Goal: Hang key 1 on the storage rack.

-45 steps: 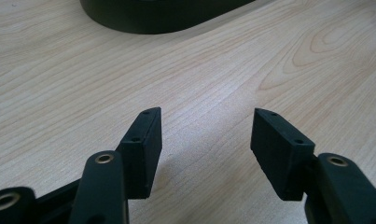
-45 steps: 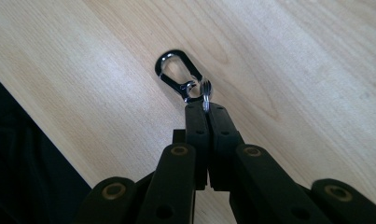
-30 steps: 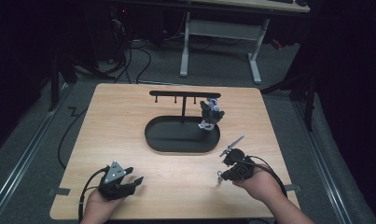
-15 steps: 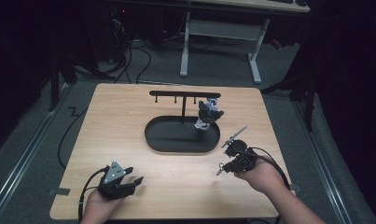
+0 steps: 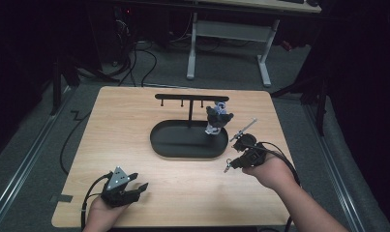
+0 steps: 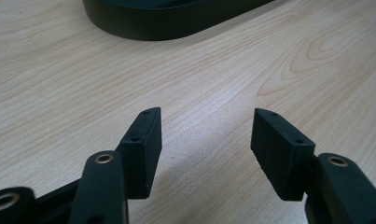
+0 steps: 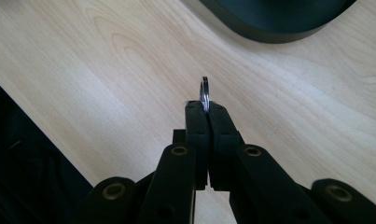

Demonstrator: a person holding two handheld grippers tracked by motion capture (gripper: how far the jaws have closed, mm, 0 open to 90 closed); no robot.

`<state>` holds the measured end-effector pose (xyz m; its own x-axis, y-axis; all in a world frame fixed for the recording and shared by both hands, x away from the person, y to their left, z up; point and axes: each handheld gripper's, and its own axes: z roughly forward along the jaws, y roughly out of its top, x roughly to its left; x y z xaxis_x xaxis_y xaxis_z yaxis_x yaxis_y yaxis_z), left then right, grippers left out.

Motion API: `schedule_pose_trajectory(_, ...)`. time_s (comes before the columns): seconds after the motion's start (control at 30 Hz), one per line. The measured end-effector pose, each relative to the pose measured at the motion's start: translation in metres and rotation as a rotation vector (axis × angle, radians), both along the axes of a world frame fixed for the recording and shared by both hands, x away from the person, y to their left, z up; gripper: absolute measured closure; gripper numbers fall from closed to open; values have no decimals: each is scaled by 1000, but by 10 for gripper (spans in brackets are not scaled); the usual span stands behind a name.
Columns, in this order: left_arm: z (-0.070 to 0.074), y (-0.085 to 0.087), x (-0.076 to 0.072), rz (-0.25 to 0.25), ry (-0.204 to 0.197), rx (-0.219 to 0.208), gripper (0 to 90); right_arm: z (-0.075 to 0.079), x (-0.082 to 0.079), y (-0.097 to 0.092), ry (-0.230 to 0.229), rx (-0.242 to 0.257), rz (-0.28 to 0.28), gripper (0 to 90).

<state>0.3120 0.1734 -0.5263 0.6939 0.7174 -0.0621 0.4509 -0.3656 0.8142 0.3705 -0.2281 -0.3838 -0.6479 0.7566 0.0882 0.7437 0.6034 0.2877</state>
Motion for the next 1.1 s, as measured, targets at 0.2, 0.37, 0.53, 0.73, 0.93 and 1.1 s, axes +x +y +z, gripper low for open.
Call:
schedule_pose_trajectory(0.2,0,1,0,1,-2,-3,438,11,10,3,-13,2,10,893)
schedule_pose_trajectory(0.37,1,1,0,1,-4,-3,439,19,19,7,-13,-1,1,893)
schedule_pose_trajectory(0.53,1,1,0,2,-5,-3,438,24,26,14,1,3,-20,893)
schedule_pose_trajectory(0.73,1,2,0,-1,-8,2,439,27,35,20,1,-4,-6,893)
schedule_pose_trajectory(0.93,1,1,-1,-5,-11,6,438,35,44,25,-7,-2,-14,893)
schedule_pose_trajectory(1.1,1,1,-1,-6,-9,1,438,42,53,29,-14,-11,-9,893)
